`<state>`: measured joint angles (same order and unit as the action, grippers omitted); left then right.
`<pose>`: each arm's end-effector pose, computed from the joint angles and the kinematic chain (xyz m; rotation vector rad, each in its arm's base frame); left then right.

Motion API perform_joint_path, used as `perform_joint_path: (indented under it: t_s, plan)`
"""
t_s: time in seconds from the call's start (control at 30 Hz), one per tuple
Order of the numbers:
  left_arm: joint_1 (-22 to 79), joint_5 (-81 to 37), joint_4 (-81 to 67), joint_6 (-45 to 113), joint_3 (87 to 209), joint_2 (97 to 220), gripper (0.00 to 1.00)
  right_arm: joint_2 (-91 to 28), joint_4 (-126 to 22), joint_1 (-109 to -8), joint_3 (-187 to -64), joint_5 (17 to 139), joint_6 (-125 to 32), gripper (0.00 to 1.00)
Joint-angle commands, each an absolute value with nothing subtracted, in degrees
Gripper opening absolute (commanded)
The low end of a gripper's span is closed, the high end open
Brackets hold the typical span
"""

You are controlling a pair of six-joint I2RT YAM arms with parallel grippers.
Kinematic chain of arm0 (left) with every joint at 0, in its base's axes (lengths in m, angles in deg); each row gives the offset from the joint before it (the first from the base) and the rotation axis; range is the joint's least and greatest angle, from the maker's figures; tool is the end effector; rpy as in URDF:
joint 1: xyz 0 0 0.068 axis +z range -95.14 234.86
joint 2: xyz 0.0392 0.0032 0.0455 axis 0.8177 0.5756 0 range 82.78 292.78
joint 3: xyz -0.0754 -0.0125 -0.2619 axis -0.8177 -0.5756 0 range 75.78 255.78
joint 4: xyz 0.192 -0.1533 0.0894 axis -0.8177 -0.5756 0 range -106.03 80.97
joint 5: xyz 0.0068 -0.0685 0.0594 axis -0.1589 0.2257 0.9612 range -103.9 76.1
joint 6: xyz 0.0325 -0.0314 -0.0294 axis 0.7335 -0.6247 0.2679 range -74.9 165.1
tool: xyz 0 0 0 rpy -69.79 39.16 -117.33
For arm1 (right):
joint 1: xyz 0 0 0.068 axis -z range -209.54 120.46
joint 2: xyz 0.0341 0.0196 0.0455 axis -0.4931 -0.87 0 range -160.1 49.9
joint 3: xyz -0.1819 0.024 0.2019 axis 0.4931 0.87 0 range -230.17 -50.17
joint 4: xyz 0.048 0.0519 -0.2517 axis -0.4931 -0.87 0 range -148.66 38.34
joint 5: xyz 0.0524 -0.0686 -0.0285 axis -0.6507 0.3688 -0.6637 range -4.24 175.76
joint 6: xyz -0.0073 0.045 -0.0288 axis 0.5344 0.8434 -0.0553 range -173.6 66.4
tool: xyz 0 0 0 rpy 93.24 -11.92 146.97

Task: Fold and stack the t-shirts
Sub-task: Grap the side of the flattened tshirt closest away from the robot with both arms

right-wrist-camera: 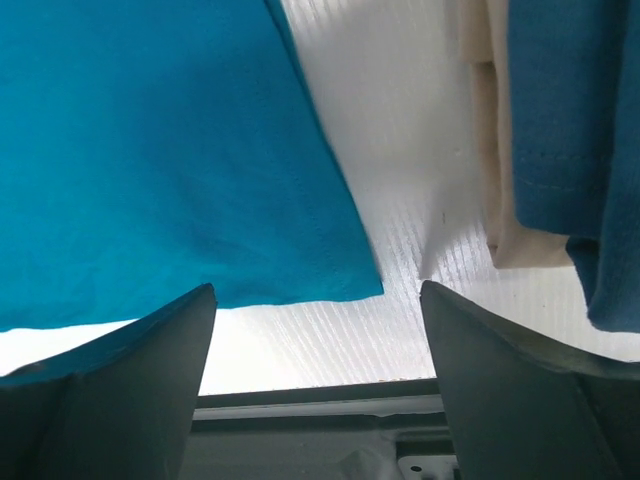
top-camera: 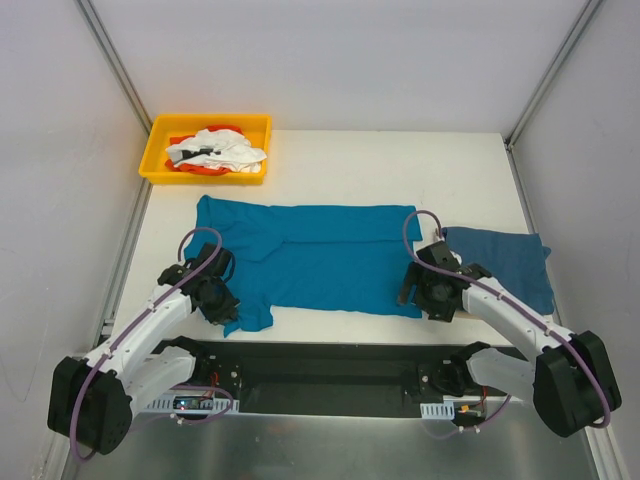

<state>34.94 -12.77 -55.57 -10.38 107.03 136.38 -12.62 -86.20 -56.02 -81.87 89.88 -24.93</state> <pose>0.1433 -0.0513 0.1861 -0.8671 2.6866 -0.2994 0.1667 0.0802 0.1740 0.0735 2.7207 0.1883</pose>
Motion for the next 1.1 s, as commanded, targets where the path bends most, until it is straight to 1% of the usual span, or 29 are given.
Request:
perform_joint_path:
  t_s: [0.0,0.13,0.23,0.27,0.3,0.33,0.37,0.43,0.47,0.5,0.53,0.63,0.7,0.77,0.87,1.07]
  plan:
    - [34.47,-12.05,-56.31,-9.83,107.07,135.42,0.0,-13.29,-85.76,-56.7,-81.28,89.63,-21.34,0.85]
    - [34.47,-12.4,-56.23,-9.91,106.98,135.51,0.0,-14.61,-84.62,-57.14,-80.67,88.13,-20.91,0.82]
    - [34.47,-12.41,-56.4,-9.92,106.9,135.34,0.0,-15.4,-84.61,-57.32,-80.58,87.52,-20.46,0.77]
    - [34.47,-12.41,-56.4,-9.92,106.81,135.25,0.0,-15.4,-84.27,-57.32,-80.49,87.43,-20.46,0.7]
    - [34.47,-12.32,-56.4,-9.74,106.81,135.25,0.0,-15.4,-84.18,-57.4,-80.41,87.69,-20.46,0.66]
    - [34.47,-12.23,-56.4,-9.65,106.89,135.07,0.0,-15.4,-84.18,-57.58,-80.23,88.22,-20.38,0.6]
    - [34.47,-12.06,-56.4,-9.57,106.98,135.16,0.0,-15.57,-83.91,-57.49,-79.97,88.66,-20.38,0.53]
    - [34.47,-12.05,-56.49,-9.57,107.07,135.07,0.0,-16.54,-83.82,-57.49,-80.05,89.45,-20.38,0.48]
    - [34.47,-12.14,-56.49,-9.57,107.24,134.98,0.0,-16.8,-83.65,-57.49,-80.05,89.45,-20.29,0.42]
    - [34.47,-12.23,-56.49,-9.48,107.33,134.9,0.0,-17.15,-83.39,-57.49,-79.88,88.76,-20.29,0.4]
    - [34.47,-12.32,-56.49,-9.48,107.33,134.81,0.0,-17.24,-82.86,-57.58,-79.79,88.66,-20.2,0.34]
    - [34.47,-12.49,-56.49,-9.39,107.42,134.63,0.0,-17.68,-81.89,-57.49,-79.79,89.01,-20.46,0.26]
    - [34.47,-12.84,-56.49,-9.39,107.6,134.46,0.0,-17.86,-81.8,-57.58,-80.05,89.1,-20.64,0.23]
    - [34.47,-12.76,-56.49,-9.22,107.86,134.19,0.0,-17.6,-81.8,-57.49,-80.49,89.36,-20.9,0.16]
    - [34.56,-11.53,-56.49,-8.43,108.91,134.1,0.0,-17.07,-82.33,-57.58,-82.24,90.42,-22.13,0.01]
    - [34.56,-10.13,-56.58,-6.76,112.42,135.42,0.0,-17.24,-84.44,-57.49,-86.99,92.35,-24.94,0.01]
